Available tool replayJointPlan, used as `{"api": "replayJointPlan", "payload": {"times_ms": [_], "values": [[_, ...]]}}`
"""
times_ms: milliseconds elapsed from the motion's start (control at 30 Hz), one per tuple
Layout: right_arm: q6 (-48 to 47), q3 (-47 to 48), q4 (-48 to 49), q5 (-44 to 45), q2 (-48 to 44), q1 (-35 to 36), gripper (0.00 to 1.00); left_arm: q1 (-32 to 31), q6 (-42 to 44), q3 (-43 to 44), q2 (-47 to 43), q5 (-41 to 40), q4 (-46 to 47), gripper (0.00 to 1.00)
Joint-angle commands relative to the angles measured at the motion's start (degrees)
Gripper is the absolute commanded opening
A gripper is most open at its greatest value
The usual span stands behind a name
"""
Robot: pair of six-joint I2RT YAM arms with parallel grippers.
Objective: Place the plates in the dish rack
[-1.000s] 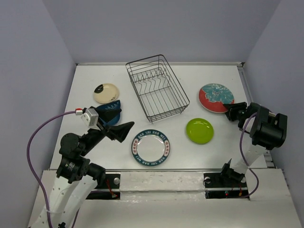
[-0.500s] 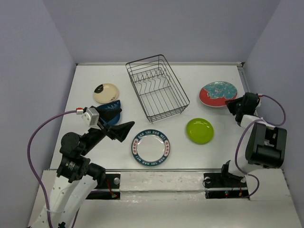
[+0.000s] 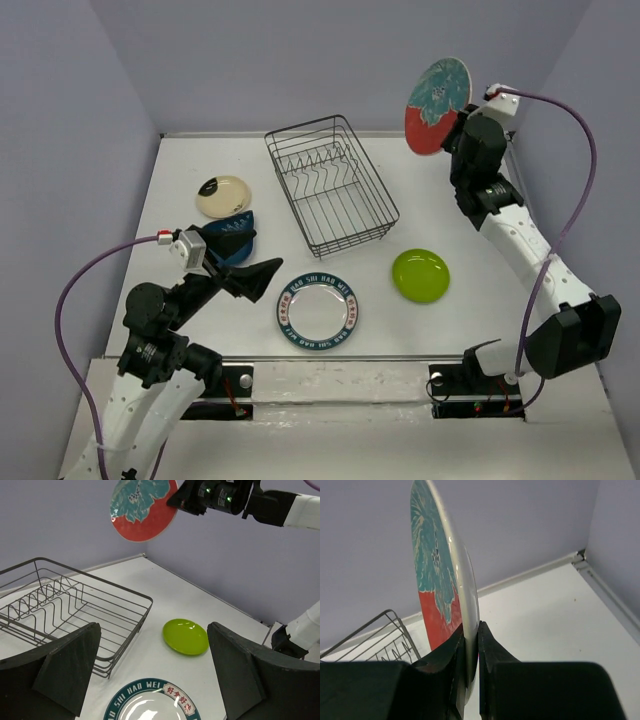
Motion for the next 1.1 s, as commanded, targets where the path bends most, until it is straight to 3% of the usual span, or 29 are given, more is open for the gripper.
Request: {"api": "replayJointPlan", "payload": {"times_ms": [0,133,467,1067], "values": [[-16.62,12.61,13.33,12.97,7.36,9.8,0.07,-0.47,0.19,1.71,-0.35,-0.29,2.49,0.99],[-28.74,21.32,18.34,17.8,17.03,16.57,0.07,-0.56,0.28,1.79,-0.27,-1.69,1.96,0.99],[-31.4,42.59,12.2,14.3,34.64,20.09,0.07,-0.82,0.9,1.97,0.35,-2.31,1.34,0.99],[-24.73,42.43,8.5,12.9,40.62,20.62,0.07,-0.91,1.07,2.15,0.61,-2.57,1.08,0.99]]}}
